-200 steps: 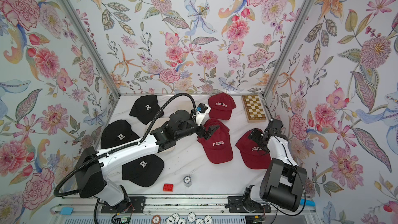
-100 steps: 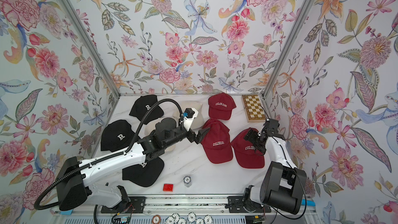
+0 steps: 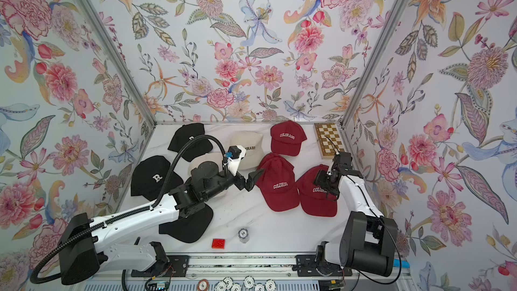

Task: Stack the baseball caps by color
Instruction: Pick up the baseball cap from the center of the board, then place the baseball cap on the baseball cap.

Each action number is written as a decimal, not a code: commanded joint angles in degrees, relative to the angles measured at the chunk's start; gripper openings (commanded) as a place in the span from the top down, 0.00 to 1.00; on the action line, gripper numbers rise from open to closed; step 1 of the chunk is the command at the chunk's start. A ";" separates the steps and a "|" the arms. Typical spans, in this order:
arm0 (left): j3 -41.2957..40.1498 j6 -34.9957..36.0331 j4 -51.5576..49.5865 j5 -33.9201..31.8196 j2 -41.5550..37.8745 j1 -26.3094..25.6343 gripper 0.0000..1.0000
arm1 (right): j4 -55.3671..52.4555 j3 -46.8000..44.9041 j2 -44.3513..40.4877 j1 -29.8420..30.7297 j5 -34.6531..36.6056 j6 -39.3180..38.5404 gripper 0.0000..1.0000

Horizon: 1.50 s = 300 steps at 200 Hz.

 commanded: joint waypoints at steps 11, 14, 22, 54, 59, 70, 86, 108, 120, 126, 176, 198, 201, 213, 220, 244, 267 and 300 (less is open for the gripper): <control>-1.45 -0.91 0.95 -1.95 -2.01 -0.37 0.00 | -2.05 0.89 1.43 0.87 3.57 -0.65 0.52; -1.50 -0.91 0.93 -2.01 -2.10 -0.46 0.00 | -2.18 0.93 1.48 0.85 3.73 -0.69 0.54; -1.61 -0.91 0.82 -2.16 -2.28 -0.39 0.00 | -2.26 0.91 1.59 0.98 4.08 -0.78 0.56; -1.71 -0.73 0.27 -2.36 -2.66 -0.38 0.00 | -2.23 0.80 1.80 1.08 5.01 -1.16 0.69; -1.71 -0.65 0.25 -2.35 -2.76 -0.39 0.00 | -2.23 0.84 1.86 1.10 5.17 -1.21 0.71; -1.72 -0.65 0.18 -2.45 -2.84 -0.54 0.00 | -2.40 0.84 1.96 1.09 5.38 -1.44 0.79; -1.72 -0.65 0.09 -2.47 -2.89 -0.42 0.00 | -2.55 0.78 1.96 1.10 5.92 -1.49 0.88; -1.63 -0.73 0.07 -2.58 -2.94 -0.37 0.00 | -2.69 0.69 1.65 1.07 6.24 -1.50 0.89; -1.63 -0.78 0.11 -2.62 -2.93 -0.37 0.00 | -2.85 0.86 1.44 1.10 6.50 -1.49 0.92; -1.63 -0.73 -0.01 -2.57 -2.94 -0.53 0.00 | -3.08 1.08 1.43 1.04 6.68 -1.53 0.93; -0.85 -0.38 -0.55 -2.61 -2.79 -0.44 0.00 | -6.70 5.42 -0.95 1.46 9.20 -1.48 0.99; -0.33 -0.14 -0.87 -2.59 -2.54 -0.43 0.00 | -9.18 8.93 -2.67 2.30 10.69 -2.14 0.99; -0.27 -0.12 -0.89 -2.55 -2.48 -0.43 0.00 | -9.57 9.58 -2.91 2.45 10.78 -2.24 0.99; 0.10 -0.03 -1.15 -2.56 -2.37 -0.45 0.00 | -10.97 11.66 -3.64 2.77 10.78 -2.69 0.99; 0.22 -0.03 -1.28 -2.63 -2.47 -0.45 0.00 | -11.67 12.82 -4.04 3.07 10.60 -2.90 1.00; -0.33 -0.20 -1.58 -2.97 -3.34 -0.39 0.00 | -13.41 16.00 -5.32 4.51 8.23 -3.95 1.00; -1.09 -0.21 -2.10 -3.74 -4.62 -0.41 0.00 | -14.87 18.46 -6.50 6.79 6.51 -5.25 1.00; -1.85 0.15 -3.33 -5.03 -6.59 -0.41 0.00 | -16.46 21.37 -8.57 11.94 4.22 -8.77 1.00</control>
